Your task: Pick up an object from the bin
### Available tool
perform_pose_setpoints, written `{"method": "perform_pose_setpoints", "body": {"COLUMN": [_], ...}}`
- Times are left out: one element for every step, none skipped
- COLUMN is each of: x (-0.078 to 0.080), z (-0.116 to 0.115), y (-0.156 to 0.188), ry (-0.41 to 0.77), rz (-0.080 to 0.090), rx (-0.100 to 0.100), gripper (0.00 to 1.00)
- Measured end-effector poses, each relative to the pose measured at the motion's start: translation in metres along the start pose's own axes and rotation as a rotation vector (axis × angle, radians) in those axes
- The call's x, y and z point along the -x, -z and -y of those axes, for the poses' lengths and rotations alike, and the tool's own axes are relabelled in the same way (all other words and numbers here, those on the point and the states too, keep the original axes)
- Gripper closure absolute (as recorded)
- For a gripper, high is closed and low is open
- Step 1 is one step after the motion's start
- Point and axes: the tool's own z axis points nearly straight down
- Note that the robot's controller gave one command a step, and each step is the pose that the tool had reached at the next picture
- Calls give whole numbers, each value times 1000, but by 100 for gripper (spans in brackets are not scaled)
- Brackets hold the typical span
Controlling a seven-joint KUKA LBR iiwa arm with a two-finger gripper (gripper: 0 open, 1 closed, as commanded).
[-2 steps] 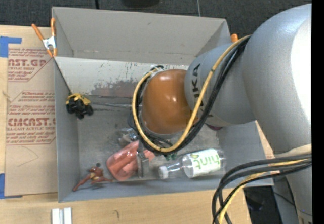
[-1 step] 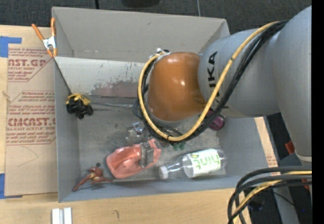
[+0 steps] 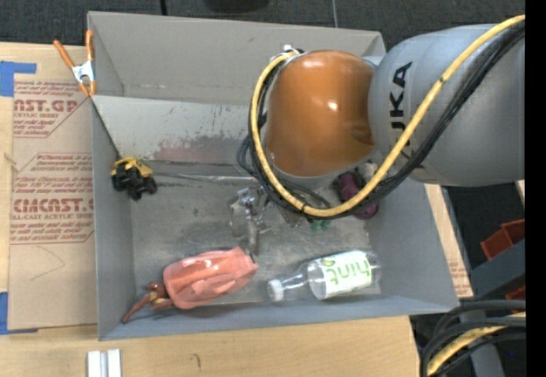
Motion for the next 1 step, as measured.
{"method": "perform_pose_setpoints", "body": {"x": [37], "z": [-25], "y": [-110], "ry": [12], "rz": [-15], "rx": [-10], "gripper": [0]}}
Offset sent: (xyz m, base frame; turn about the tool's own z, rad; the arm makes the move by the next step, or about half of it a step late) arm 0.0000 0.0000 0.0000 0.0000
